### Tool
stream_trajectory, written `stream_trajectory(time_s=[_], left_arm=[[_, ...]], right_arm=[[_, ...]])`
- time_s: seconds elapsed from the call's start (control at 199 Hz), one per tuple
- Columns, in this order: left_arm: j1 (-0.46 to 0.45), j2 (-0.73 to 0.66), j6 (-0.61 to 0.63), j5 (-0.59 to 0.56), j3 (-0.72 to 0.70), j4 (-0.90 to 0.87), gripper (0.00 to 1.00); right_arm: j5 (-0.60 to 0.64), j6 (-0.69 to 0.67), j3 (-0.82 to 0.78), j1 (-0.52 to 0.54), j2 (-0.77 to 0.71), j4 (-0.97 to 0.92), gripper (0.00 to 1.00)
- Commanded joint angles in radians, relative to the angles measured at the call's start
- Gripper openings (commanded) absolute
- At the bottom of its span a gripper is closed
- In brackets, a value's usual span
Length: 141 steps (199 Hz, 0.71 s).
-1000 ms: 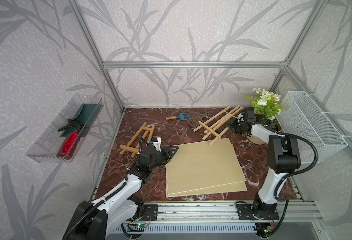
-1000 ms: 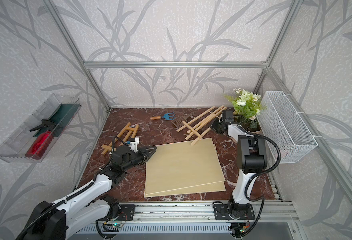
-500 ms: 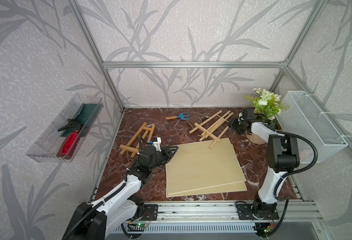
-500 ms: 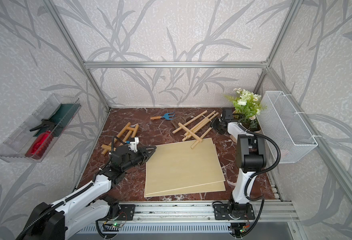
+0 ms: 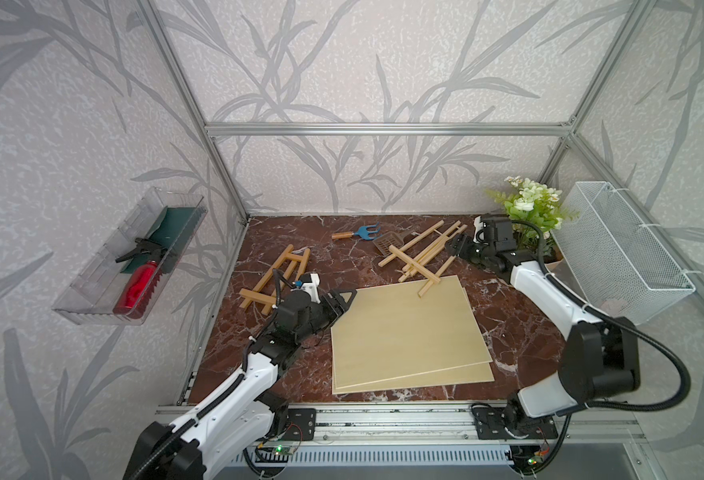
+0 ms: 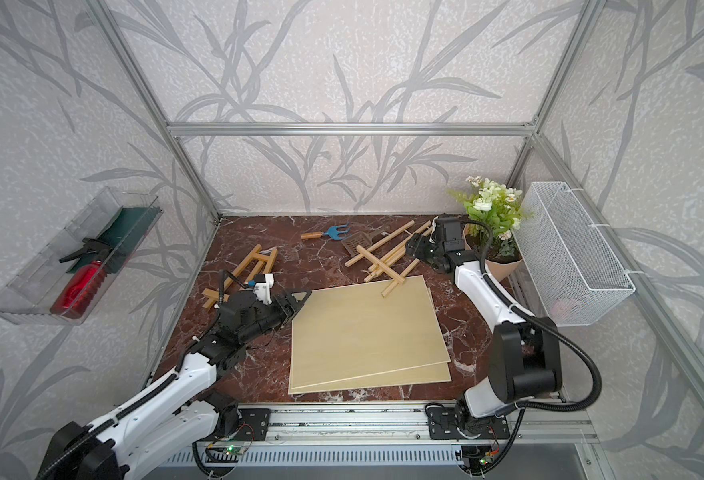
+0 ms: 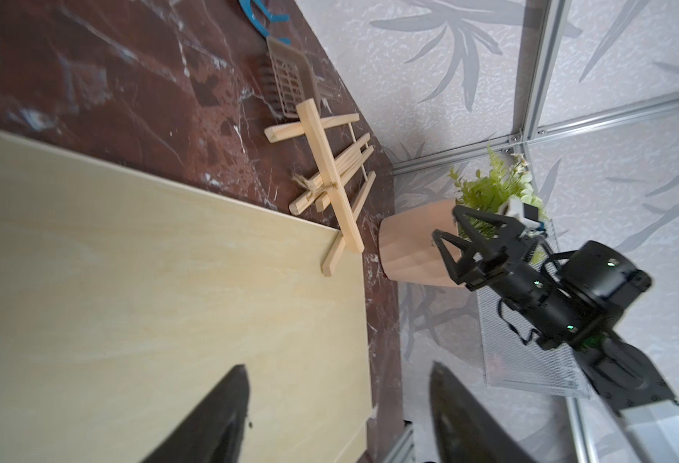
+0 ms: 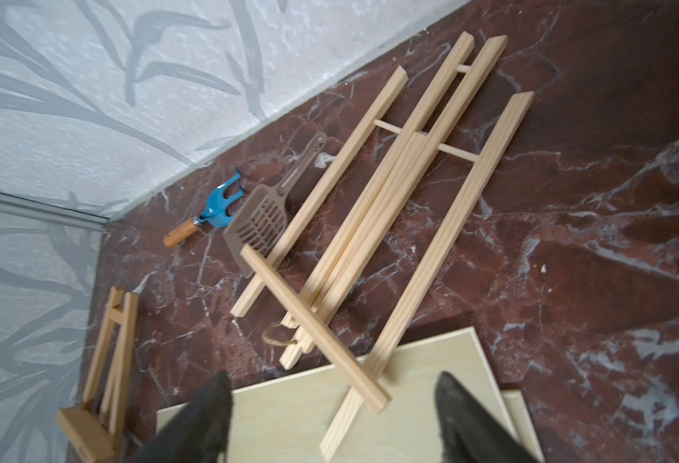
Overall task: Disassemble the easel
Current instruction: Place the easel at the center of the board, then reset both arms
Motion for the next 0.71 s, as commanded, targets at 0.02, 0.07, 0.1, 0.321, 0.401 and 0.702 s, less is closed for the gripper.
stream_trajectory(time_s=[0.02,0.07,0.1,0.321,0.401,0.702], left_arm=[[-0.063,-0.092,0.078,-0.164,0.118,-0.197,0.83],[-0.091,-0.117,0.094,-0.219,0.162,-0.262,0.85],[-0.103,-0.128,0.101,-0.247,0.186,-0.295,0.86],[-0.122,-0.112,0.223,-0.39,0.406,-0.548,0.92],[-0.123,-0.097,0.313,-0.495,0.487,-0.633,0.96],[-0.116,-0.163,0.781,-0.81,0.395,-0.278,0.99]], right_arm=[[0.112,-0.056,-0.114,0.03,-0.169,0.073,0.99],[0.151,-0.07,-0.165,0.049,-0.233,0.095,0.99],[0.172,-0.076,-0.193,0.06,-0.271,0.111,0.99],[0.246,-0.179,-0.357,0.121,-0.503,0.169,0.99],[0.31,-0.244,-0.402,0.14,-0.576,0.177,0.99],[0.431,-0.362,-0.537,0.148,-0.631,0.332,0.99]])
